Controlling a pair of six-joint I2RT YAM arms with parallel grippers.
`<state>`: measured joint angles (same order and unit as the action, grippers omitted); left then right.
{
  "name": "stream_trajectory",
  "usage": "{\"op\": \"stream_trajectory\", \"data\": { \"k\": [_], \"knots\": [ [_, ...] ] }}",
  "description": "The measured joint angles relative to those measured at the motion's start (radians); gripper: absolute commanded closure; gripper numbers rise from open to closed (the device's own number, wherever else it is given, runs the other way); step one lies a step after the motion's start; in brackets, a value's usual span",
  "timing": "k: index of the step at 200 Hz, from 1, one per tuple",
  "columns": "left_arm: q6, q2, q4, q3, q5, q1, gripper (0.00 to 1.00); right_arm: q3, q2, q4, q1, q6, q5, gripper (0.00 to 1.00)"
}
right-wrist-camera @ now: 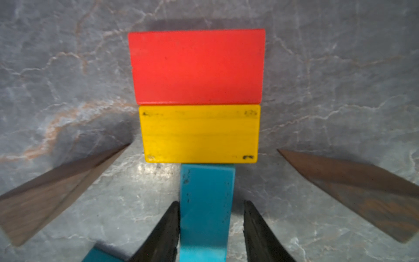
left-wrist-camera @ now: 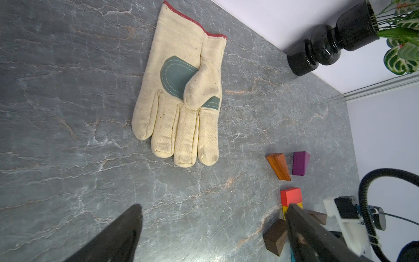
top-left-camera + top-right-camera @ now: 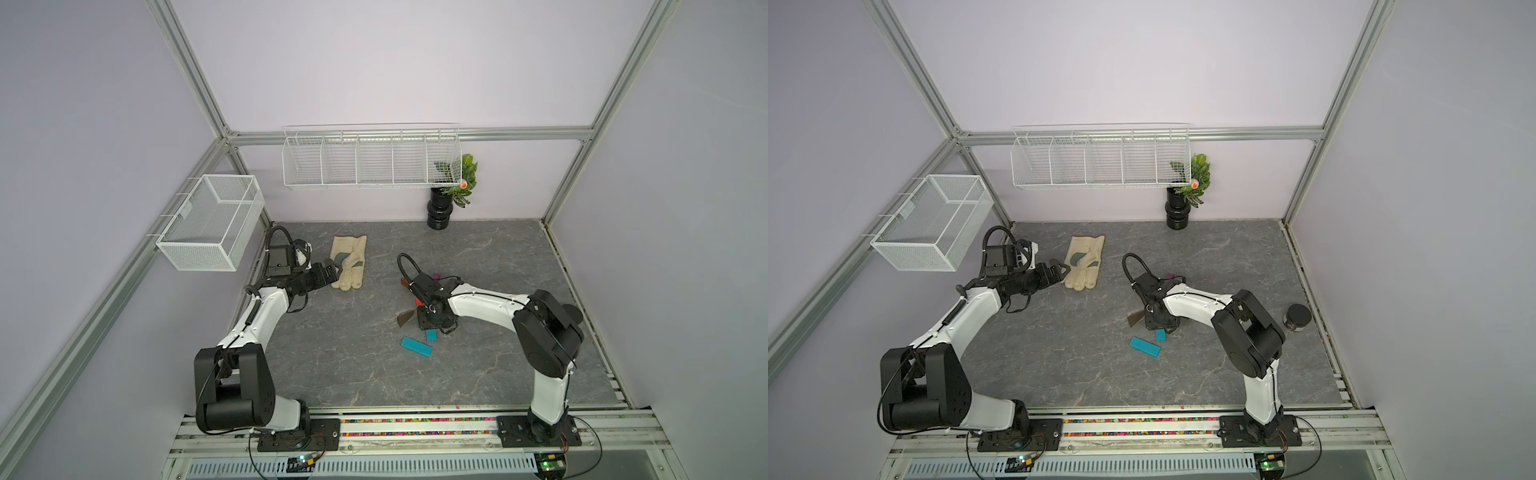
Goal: Assemble a small pinwheel with building blocks
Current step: Assemble the building block at the center of the board.
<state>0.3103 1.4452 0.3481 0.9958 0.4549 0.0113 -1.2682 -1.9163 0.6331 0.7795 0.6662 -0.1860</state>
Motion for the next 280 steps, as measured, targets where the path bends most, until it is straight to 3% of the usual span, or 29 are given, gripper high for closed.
{"op": "stream_trajectory", "data": {
  "k": [62, 225, 280],
  "knots": [
    [0.003, 0.001, 0.0, 0.0, 0.005, 0.0, 0.0, 0.0, 0.0, -0.004, 0.002, -0.005, 0.003, 0.45],
    [0.003, 0.002, 0.0, 0.0, 0.007, 0.0, 0.0, -0.003, 0.0, -0.018, 0.012, -0.024, 0.018, 0.55],
    [0.003, 0.002, 0.0, 0.0, 0.006, 0.0, 0.0, -0.003, 0.008, -0.02, 0.021, -0.045, 0.011, 0.4]
  ]
}}
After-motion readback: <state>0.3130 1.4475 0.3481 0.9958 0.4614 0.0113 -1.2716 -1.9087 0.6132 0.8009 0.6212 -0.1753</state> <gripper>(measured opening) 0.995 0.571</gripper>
